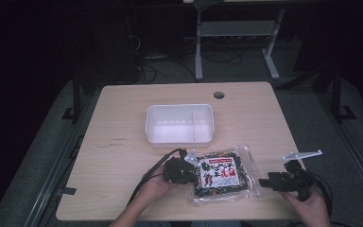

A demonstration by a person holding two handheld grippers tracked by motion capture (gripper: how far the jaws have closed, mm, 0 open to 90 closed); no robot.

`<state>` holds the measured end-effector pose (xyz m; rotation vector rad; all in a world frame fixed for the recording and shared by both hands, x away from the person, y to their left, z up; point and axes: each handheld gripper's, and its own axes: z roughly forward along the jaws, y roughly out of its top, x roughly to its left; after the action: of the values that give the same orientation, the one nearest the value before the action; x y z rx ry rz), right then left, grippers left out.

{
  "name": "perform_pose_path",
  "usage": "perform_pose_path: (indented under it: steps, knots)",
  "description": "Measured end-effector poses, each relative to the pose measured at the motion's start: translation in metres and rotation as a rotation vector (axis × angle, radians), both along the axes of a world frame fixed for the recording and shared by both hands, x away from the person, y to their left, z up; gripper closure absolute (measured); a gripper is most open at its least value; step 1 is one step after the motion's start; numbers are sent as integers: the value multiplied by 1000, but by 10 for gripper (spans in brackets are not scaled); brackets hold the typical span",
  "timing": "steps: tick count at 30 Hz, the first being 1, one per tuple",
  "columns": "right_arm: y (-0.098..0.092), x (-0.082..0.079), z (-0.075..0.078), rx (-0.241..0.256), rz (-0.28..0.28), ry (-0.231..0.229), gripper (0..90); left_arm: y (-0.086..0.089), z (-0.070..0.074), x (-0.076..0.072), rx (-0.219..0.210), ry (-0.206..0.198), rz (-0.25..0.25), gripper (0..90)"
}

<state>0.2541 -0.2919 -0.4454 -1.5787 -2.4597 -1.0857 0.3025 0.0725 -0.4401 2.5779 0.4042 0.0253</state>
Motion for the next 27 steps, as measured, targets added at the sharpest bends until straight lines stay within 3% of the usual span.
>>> perform_pose_path:
  steps: [11,18,24,27]
  knots:
    - [-1,-8,-9,-1,-12,61,429,0,-1,0,1,1,2,895]
    - [3,-8,-13,15,10,87,499,2,-3,-1,-16,-3,6,895]
    - [-4,-9,-11,52,-5,117,573,3,-3,-2,-22,-9,7,896]
    - [-7,-11,-11,43,-13,130,578,3,-3,-2,-22,-9,3,896]
